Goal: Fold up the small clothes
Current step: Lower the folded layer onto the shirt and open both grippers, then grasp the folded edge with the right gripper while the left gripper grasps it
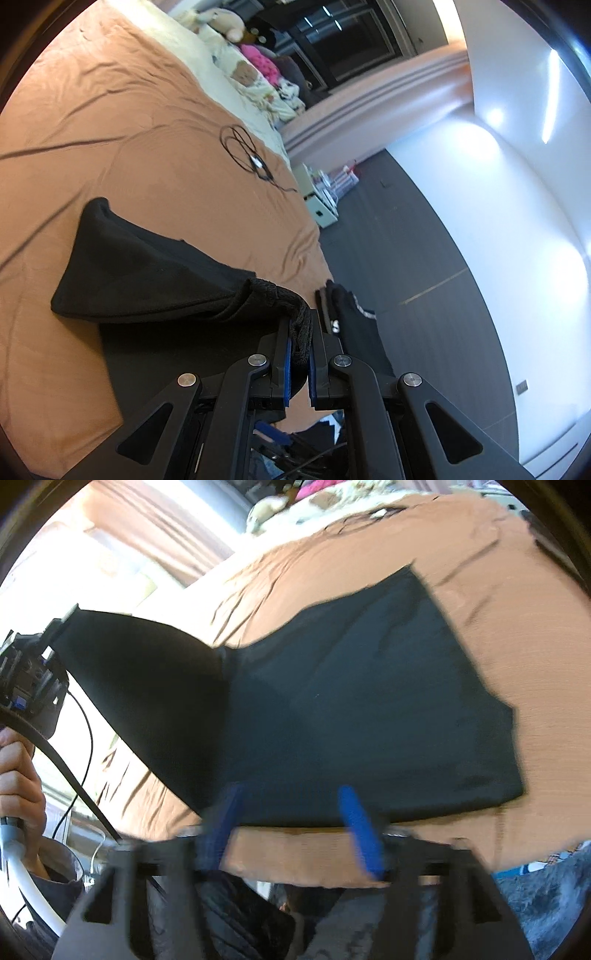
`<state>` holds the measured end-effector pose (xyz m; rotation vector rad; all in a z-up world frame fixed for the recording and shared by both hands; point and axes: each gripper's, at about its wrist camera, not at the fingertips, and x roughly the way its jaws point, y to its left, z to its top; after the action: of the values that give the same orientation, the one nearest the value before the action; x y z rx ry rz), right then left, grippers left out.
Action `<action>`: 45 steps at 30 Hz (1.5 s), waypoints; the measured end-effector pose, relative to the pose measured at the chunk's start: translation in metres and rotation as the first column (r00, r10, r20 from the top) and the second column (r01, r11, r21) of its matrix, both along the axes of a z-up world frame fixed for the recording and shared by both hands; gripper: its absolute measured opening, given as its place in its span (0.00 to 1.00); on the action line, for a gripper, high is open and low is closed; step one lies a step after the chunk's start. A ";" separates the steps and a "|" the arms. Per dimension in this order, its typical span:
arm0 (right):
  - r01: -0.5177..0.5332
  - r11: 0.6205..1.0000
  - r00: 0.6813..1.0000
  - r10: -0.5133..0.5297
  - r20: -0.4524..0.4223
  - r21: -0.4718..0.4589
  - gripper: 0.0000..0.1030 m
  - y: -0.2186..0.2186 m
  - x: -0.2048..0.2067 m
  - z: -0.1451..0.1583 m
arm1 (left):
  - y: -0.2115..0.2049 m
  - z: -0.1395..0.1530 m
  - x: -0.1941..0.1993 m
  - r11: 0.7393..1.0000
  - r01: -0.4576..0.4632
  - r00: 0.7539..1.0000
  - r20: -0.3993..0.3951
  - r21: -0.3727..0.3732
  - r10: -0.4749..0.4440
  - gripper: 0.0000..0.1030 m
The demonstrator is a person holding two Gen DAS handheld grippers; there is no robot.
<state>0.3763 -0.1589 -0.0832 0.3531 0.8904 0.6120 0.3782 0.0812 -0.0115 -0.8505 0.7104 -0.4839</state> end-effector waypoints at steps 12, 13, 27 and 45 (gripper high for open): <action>0.127 0.992 0.992 -0.127 0.011 0.001 0.62 -0.060 -0.018 0.004 | -0.072 -0.033 0.024 0.990 0.138 0.987 -0.081 0.028 -0.135 0.06; 0.134 0.991 0.991 -0.134 0.010 -0.001 0.62 -0.064 -0.019 0.004 | -0.077 -0.036 0.025 0.989 0.148 0.986 -0.088 0.030 -0.144 0.06; 0.181 0.983 0.983 -0.181 0.010 -0.013 0.62 -0.099 -0.037 0.012 | -0.156 -0.091 0.028 0.945 0.323 0.916 -0.268 0.052 -0.298 0.32; 0.076 0.984 0.993 -0.061 0.096 -0.159 0.62 -0.063 -0.022 0.019 | -0.066 -0.114 0.016 0.974 0.144 0.938 -0.338 0.175 -0.078 0.58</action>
<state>0.3543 -0.2223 -0.0643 0.2064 0.8312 0.4841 0.3941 0.0149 -0.1251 -0.7126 1.1024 -0.3669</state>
